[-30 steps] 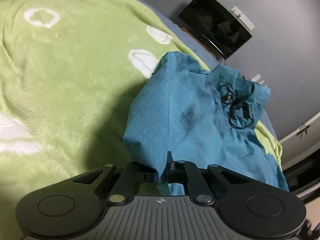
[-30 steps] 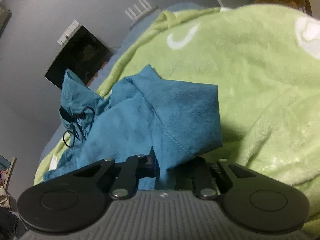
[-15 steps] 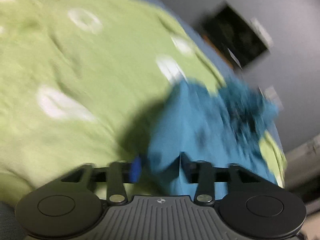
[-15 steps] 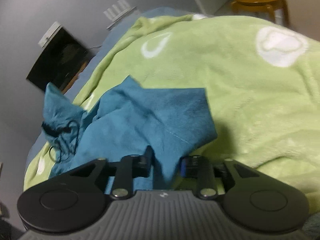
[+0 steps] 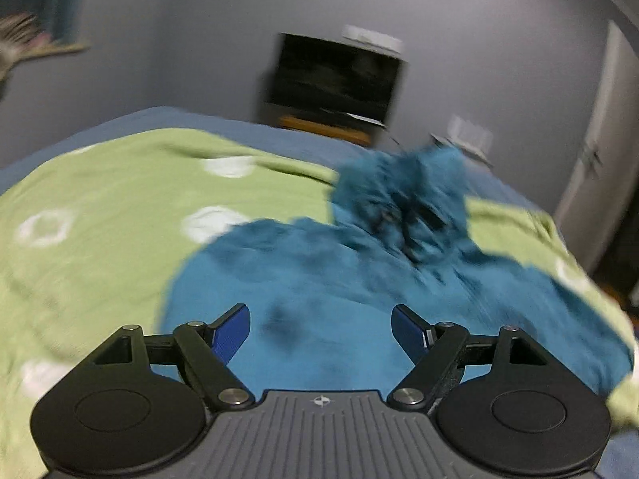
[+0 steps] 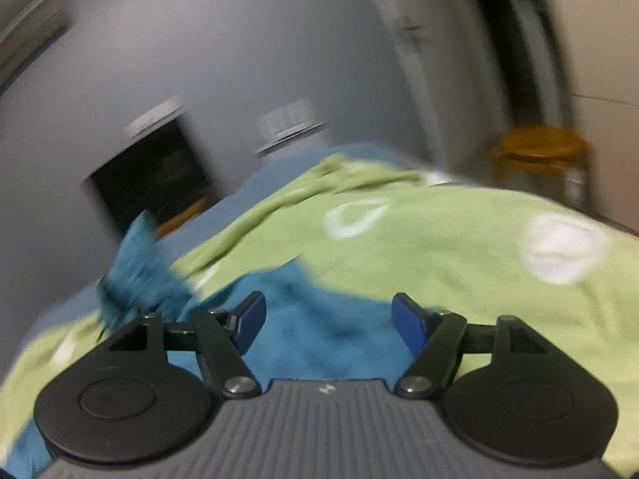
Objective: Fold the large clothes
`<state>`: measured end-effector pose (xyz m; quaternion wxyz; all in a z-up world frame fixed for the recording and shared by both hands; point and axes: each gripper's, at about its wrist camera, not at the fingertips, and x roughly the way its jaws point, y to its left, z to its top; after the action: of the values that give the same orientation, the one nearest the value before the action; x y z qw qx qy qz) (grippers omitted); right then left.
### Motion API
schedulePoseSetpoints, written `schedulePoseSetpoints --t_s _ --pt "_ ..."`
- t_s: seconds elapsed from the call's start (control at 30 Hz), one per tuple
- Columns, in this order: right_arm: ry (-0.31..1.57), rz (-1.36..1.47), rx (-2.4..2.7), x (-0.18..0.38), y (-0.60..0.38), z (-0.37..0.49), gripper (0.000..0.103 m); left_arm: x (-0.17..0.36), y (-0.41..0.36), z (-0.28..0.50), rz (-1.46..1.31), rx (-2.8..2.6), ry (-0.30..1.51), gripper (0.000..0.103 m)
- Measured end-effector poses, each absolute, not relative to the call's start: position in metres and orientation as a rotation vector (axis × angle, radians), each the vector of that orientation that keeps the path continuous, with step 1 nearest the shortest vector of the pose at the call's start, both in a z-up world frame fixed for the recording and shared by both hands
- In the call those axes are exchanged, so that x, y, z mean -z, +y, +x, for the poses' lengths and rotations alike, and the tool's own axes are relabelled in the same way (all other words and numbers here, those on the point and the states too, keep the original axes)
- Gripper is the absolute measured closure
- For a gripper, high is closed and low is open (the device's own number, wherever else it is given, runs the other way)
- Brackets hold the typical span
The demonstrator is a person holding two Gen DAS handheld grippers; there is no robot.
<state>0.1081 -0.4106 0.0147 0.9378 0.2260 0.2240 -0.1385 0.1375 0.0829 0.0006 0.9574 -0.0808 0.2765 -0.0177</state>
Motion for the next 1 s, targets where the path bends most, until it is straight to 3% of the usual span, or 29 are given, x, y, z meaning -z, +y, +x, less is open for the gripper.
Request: schedulePoseSetpoints --t_s 0.17,0.4,0.5,0.67,0.77,1.0 --pt "0.636 0.392 0.148 0.010 -0.393 0.150 0.033 0.021 0.048 0.172 -0.104 0.097 0.603 0.023" --pt "0.812 0.295 0.149 0.053 -0.382 0.202 0.033 0.078 0.056 0.230 -0.069 0.043 0.742 0.023" --pt "0.739 0.269 0.119 0.051 -0.376 0.206 0.033 0.098 0.069 0.236 -0.123 0.040 0.759 0.023" --pt "0.600 0.326 -0.018 0.022 -0.369 0.229 0.033 0.087 0.079 0.233 -0.177 0.057 0.684 0.021" --pt "0.566 0.365 -0.079 0.003 -0.367 0.270 0.033 0.079 0.084 0.232 -0.200 0.043 0.620 0.016" --pt "0.480 0.353 -0.135 -0.027 -0.335 0.400 0.033 0.098 0.084 0.245 -0.166 0.037 0.636 0.016"
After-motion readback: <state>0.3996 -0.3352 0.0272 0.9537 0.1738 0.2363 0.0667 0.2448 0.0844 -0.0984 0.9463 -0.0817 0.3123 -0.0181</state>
